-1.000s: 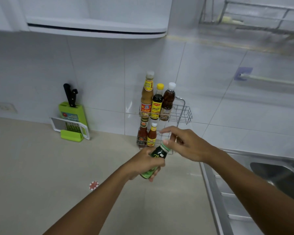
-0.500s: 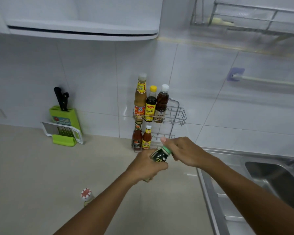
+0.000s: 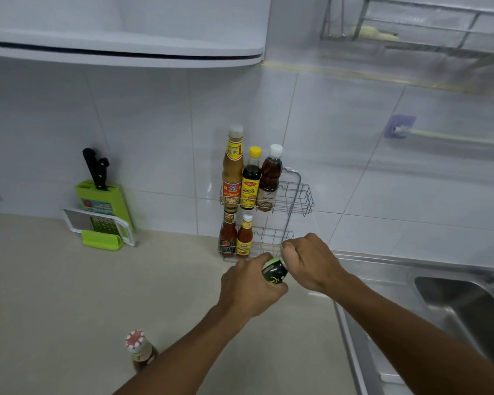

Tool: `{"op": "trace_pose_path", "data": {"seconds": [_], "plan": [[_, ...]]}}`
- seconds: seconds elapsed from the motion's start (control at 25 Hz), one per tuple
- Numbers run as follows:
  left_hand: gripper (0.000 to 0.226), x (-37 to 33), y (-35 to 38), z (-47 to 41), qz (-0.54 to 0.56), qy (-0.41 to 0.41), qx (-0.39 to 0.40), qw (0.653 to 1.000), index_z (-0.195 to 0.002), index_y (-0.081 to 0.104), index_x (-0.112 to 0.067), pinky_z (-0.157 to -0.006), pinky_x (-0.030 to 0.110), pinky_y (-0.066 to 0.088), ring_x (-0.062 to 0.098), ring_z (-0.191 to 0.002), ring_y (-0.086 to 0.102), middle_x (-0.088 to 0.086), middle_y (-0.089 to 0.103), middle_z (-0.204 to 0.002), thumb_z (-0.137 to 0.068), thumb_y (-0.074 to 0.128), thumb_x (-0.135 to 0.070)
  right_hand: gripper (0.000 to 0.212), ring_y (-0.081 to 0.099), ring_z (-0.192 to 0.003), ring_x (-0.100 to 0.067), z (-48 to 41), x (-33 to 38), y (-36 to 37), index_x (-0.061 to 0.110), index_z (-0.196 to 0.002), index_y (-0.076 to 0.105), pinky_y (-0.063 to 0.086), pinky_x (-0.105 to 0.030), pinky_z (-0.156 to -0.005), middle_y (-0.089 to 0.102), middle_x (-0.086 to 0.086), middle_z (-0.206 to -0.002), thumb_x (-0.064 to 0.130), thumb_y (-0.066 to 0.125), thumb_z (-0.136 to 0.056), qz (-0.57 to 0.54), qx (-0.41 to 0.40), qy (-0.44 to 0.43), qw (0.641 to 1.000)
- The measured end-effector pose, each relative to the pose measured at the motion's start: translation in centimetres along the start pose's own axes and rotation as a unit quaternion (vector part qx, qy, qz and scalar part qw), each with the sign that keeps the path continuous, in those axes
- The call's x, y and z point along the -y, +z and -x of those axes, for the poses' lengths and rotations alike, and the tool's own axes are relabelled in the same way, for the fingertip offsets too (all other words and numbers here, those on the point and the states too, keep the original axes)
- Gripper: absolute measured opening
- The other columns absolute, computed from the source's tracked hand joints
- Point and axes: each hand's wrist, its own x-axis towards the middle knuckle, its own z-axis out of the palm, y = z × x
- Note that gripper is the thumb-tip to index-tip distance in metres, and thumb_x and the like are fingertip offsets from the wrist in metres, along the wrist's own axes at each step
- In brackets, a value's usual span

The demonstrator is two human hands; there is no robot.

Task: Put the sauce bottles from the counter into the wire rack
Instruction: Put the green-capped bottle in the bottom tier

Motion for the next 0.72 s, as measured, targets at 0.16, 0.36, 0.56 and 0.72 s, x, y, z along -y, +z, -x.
{"op": "trace_pose_path", "data": {"seconds": [0.16,0.36,0.56,0.72], "plan": [[0.042,-0.5,0.5,-1.5,0.052,-0.012,0.025,0.998,-0.105,0.061,-0.032,-0.072,0.037,0.058,0.017,-0.081,0.065,-0.009,0.069,-0.089,-0.067,0.068,-0.049,0.046,0.037,-0.049,-0.010,-1.6,-1.1,-0.1,0.027,-0.054,0.035,0.033,-0.031,-0.056,0.041,0.005,-0.051,0.041,0.028,-0.097,-0.041,0.000,0.030,0.999],[0.056,0.3,0.1,-5.9,0.305,-0.088,0.171,0.933,-0.115,0.045,-0.022,-0.057,0.033,0.050,0.016,-0.065,0.059,-0.001,0.065,-0.084,-0.069,0.075,-0.018,0.028,0.064,-0.066,-0.014,-2.4,-3.5,1.0,0.016,-0.102,0.066,0.049,-0.026,-0.056,0.070,-0.001,-0.081,0.043,0.066,-0.096,-0.384,0.104,0.123,0.909],[0.092,4.6,2.7,-9.7,0.241,-0.103,0.206,0.943,-0.132,0.025,-0.028,-0.084,0.030,0.057,0.013,-0.103,0.060,0.000,0.056,-0.118,-0.065,0.087,-0.018,0.025,0.075,-0.095,-0.026,-4.6,-8.0,4.4,0.015,-0.103,0.075,0.062,-0.050,-0.085,0.079,-0.008,-0.099,0.027,0.084,-0.083,-0.386,0.021,0.173,0.906],[0.074,10.5,4.7,-12.7,0.254,-0.243,0.123,0.928,-0.141,0.029,-0.018,-0.099,0.040,0.052,0.019,-0.111,0.055,0.002,0.054,-0.123,-0.082,0.072,-0.015,0.026,0.071,-0.082,0.001,-7.1,-10.8,7.3,0.028,-0.091,0.073,0.056,-0.023,-0.075,0.076,0.010,-0.086,0.025,0.091,-0.072,-0.273,-0.090,0.235,0.929]]}}
